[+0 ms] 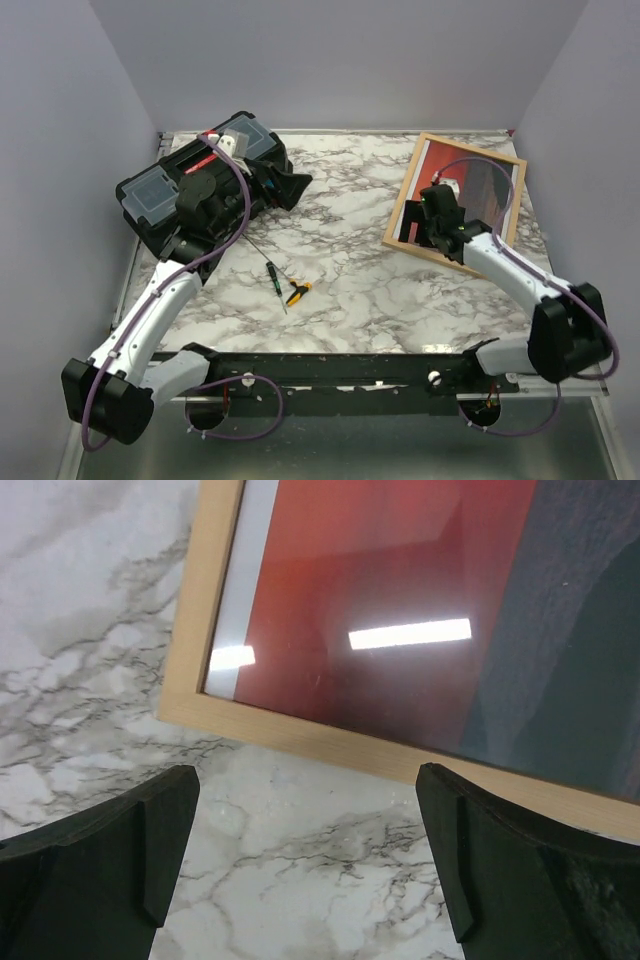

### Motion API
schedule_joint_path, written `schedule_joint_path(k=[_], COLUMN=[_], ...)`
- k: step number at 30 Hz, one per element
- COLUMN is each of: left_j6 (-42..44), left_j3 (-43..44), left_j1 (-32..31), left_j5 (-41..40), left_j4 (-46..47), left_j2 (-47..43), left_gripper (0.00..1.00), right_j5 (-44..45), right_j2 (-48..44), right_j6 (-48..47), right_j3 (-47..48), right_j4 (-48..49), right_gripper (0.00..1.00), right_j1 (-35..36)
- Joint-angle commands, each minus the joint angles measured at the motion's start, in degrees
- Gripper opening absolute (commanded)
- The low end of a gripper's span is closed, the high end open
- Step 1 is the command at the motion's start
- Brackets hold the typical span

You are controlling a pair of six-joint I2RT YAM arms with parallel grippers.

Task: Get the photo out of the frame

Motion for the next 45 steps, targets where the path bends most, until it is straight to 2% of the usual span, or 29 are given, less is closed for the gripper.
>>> schedule_joint_path(k=[1, 5, 7, 11, 14, 17, 20, 25, 27, 34, 39, 43, 45], left_j6=[-2.57, -3.66, -3.84, -3.82, -4.53, -5.15, -5.16, -5.08, -5.05, -5.25, -5.19, -4.33, -3.48], left_j3=[2.61, 4.63, 5.85, 7.54, 7.88, 7.66, 7.53, 7.16, 7.21, 7.36, 7.43, 7.66, 7.88], left_j1=[-1.17, -1.30, -1.25, -1.48, -1.69, -1.83, -1.83, -1.94, -2.01, -2.10, -2.10, -2.10, -2.10], left_j5=[4.87, 6.66, 7.58, 9.04, 10.95, 12.33, 12.55, 12.57, 12.58, 12.47, 12.27, 11.43, 10.51], left_j4=[-1.01, -3.86, -5.34, -7.87, -7.46, -6.43, -6.04, -5.65, -5.80, -5.95, -6.23, -7.19, -7.94], left_j2=[2.05, 4.96, 6.42, 8.98, 10.09, 10.39, 10.14, 10.16, 10.29, 10.21, 10.08, 10.15, 9.97], left_gripper=[0.96, 0.95, 0.94, 0.93, 0.91, 0.91, 0.91, 0.90, 0.90, 0.90, 0.89, 0.88, 0.88], right_j5=[-4.00, -5.67, -5.73, -1.18, -0.44, -1.86, -3.66, -6.72, -8.35, -8.37, -3.73, -2.31, -4.48], right_j2=[9.13, 15.46, 17.76, 21.47, 23.50, 23.17, 21.44, 22.31, 23.72, 24.66, 30.15, 37.10, 39.69], right_j6=[-2.64, 3.16, 3.08, -4.88, -11.75, -19.87, -27.60, -31.50, -32.72, -30.86, -25.21, -16.94, -11.07], right_j3=[4.10, 6.91, 7.77, 8.54, 8.33, 7.34, 5.44, 4.47, 4.39, 4.60, 9.82, 18.63, 24.63], right_j4=[1.42, 2.85, 4.17, 6.25, 6.90, 8.01, 9.97, 11.83, 11.71, 12.88, 11.47, 8.45, 5.77], right_gripper=[0.99, 0.91, 0.91, 0.91, 0.86, 0.80, 0.80, 0.78, 0.74, 0.48, 0.24, 0.22, 0.27], right_j1=[-0.17, 0.74, 2.81, 7.62, 7.86, 7.92, 7.91, 7.87, 7.90, 9.81, 14.59, 19.82, 20.51])
